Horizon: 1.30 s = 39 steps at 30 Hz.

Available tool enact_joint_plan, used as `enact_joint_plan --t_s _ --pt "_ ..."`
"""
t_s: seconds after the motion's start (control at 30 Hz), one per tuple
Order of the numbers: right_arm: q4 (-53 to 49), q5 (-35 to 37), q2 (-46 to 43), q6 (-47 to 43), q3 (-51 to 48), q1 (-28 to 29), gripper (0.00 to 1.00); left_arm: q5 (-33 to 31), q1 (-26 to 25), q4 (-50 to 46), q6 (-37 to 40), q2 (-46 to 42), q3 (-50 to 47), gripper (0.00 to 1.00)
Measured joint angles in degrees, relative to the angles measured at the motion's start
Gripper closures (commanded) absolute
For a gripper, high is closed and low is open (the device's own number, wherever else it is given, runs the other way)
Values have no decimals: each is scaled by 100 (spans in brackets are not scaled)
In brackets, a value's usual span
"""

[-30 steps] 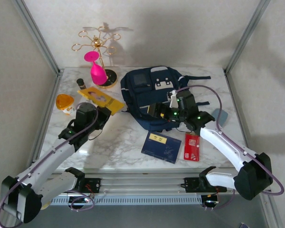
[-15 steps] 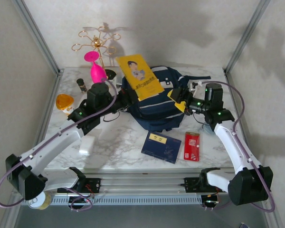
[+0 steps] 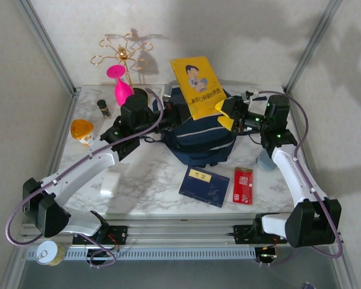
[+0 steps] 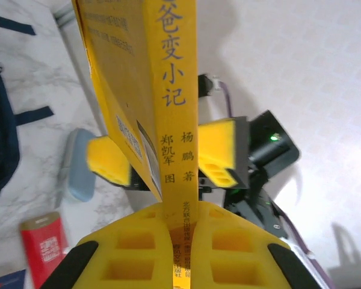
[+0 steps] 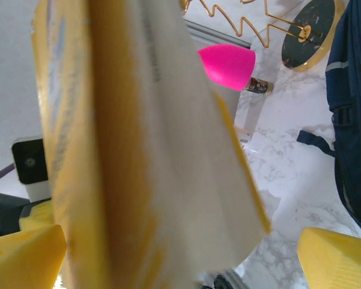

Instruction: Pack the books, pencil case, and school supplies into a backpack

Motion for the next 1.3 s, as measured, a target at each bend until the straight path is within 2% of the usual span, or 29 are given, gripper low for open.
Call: enact_joint_plan --t_s 0.1,0.27,0.37,0.5,0.6,0.73,0.97,1.07,1.1,1.2,1.3 --pt "514 -184 107 402 -39 -39 1 44 -76 210 -101 120 170 100" --pt "1939 -372 111 1410 -240 -164 1 68 -201 584 -328 232 221 100" --pt "2885 -402 109 2087 -402 -271 8 83 -240 638 -365 286 221 100" --pt "3563 -380 52 2643 -527 -442 24 61 -260 444 -317 310 225 100" --pt "3574 -343 -68 2704 -562 -501 36 33 -260 304 -232 337 227 100" --pt "3460 -310 -247 2645 -638 -535 47 11 -256 111 -146 343 229 100" --pt "3169 -186 -293 2310 -721 -549 83 22 -256 81 -129 372 229 100" --pt "2892 -157 -313 2063 -719 -549 99 22 -256 74 -125 378 229 88" --pt "2787 -138 -328 1967 -719 -549 100 22 -256 72 -116 387 229 81" --pt "2470 -72 -391 1733 -697 -573 100 24 -245 76 -33 413 229 50" --pt "1860 39 -466 1392 -619 -702 100 13 -184 13 214 413 232 37"
